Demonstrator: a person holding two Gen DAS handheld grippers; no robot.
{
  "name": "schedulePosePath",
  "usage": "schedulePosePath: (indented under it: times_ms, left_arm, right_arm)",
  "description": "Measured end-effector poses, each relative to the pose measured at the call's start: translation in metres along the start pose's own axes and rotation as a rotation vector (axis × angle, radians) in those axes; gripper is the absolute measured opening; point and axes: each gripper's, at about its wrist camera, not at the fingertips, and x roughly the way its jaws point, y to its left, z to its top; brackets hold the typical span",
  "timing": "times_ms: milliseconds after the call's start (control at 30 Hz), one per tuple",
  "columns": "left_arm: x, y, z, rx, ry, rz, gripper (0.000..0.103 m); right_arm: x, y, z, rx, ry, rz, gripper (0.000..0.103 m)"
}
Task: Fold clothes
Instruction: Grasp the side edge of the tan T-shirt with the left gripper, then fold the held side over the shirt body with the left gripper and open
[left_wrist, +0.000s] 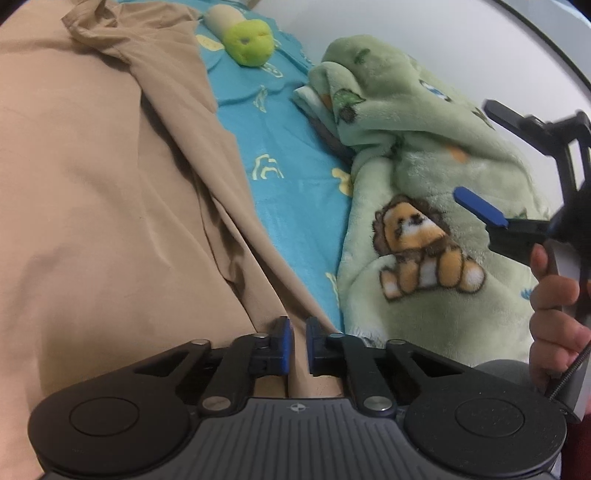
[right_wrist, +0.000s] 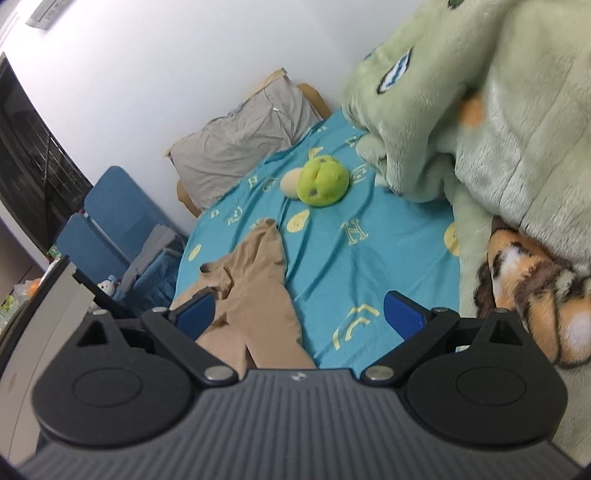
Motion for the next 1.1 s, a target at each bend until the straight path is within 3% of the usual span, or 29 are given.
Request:
schedulePosePath:
  times_ms: [167,467,533,567,600,633,833,867,933,1000,1033,1100]
  left_arm:
    - [-0.023,-0.008,0.004,-0.001,-0.066,-0.031,0.000]
    - [-0.011,-0.011,0.012,-0.083,-0.019,-0.029,0.000]
    - [-0.008,-0.011,0.014,-0.100,-0.007,-0.027,0.006]
    - [-0.006,-0.012,0.015,-0.109,-0.001,-0.027,0.015]
    - [-0.005,-0.012,0.016,-0.118,0.004,-0.026,0.033]
    - [-0.003,-0.012,0.017,-0.126,0.010,-0.025,0.040]
    - [0.047,-0.017,0.018,-0.204,0.081,-0.012,0.058]
    - [0.055,-0.018,0.018,-0.217,0.093,-0.006,0.057]
    - [0.064,-0.018,0.018,-0.220,0.105,0.032,0.045]
    - [0.065,-0.017,0.018,-0.222,0.109,0.054,0.011]
    - [0.060,-0.015,0.019,-0.223,0.106,0.049,0.003]
    - [0.050,-0.013,0.020,-0.225,0.102,0.038,0.002]
  right_arm:
    - [0.008,0.002,-0.004,-0.013,0.026,-0.033,0.100]
    - [0.010,0.003,-0.005,-0.009,0.035,-0.043,0.100]
    - [0.010,0.005,-0.004,-0.018,0.033,-0.040,0.099]
    - [0.010,0.005,-0.004,-0.020,0.034,-0.040,0.099]
    - [0.010,0.005,-0.003,-0.022,0.035,-0.039,0.099]
    - [0.011,0.004,-0.003,-0.021,0.037,-0.036,0.100]
    - [0.012,-0.001,-0.001,-0.020,0.037,-0.027,0.100]
    - [0.013,-0.003,-0.001,-0.018,0.040,-0.029,0.100]
    - [0.016,-0.006,-0.001,-0.011,0.048,-0.034,0.100]
    - [0.021,-0.011,-0.001,0.007,0.061,-0.046,0.100]
    - [0.023,-0.014,-0.001,0.018,0.067,-0.053,0.100]
    - [0.026,-0.018,-0.001,0.037,0.076,-0.067,0.100]
